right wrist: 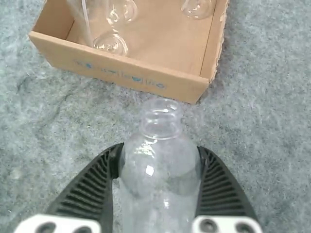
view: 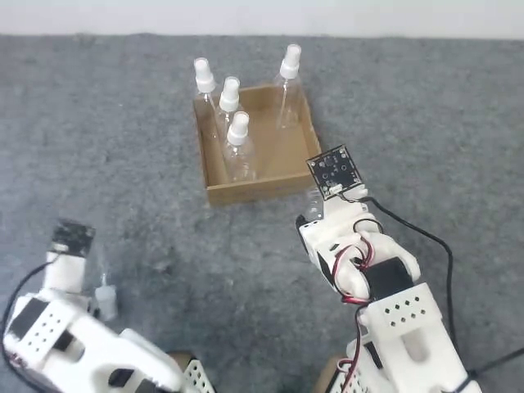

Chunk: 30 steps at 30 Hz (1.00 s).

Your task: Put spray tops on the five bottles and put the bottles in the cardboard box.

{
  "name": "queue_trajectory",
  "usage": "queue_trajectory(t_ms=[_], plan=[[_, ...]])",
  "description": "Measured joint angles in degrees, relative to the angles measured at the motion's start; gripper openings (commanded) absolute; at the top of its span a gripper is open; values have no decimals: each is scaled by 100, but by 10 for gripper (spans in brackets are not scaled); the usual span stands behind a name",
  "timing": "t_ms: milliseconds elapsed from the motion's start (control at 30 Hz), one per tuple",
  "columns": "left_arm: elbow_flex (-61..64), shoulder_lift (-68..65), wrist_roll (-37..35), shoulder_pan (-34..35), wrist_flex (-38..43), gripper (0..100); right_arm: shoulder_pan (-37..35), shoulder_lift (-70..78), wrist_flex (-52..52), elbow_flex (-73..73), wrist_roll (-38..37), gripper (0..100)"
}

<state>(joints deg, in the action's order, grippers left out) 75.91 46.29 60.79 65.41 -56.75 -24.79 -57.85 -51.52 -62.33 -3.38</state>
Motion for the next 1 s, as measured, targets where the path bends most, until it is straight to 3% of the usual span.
queue_trajectory(t_ms=[333, 467, 833, 1000], plan=[[62, 0, 79, 132, -97, 194, 0, 0, 0, 0, 0, 82], [62, 0, -62, -193, -422, 194, 0, 0, 0, 0, 0, 82], [62, 0, -1881, -1873, -519, 194, 0, 0, 0, 0, 0, 82], [-105, 0, -2286, -2347, -519, 196, 0, 0, 0, 0, 0, 82]])
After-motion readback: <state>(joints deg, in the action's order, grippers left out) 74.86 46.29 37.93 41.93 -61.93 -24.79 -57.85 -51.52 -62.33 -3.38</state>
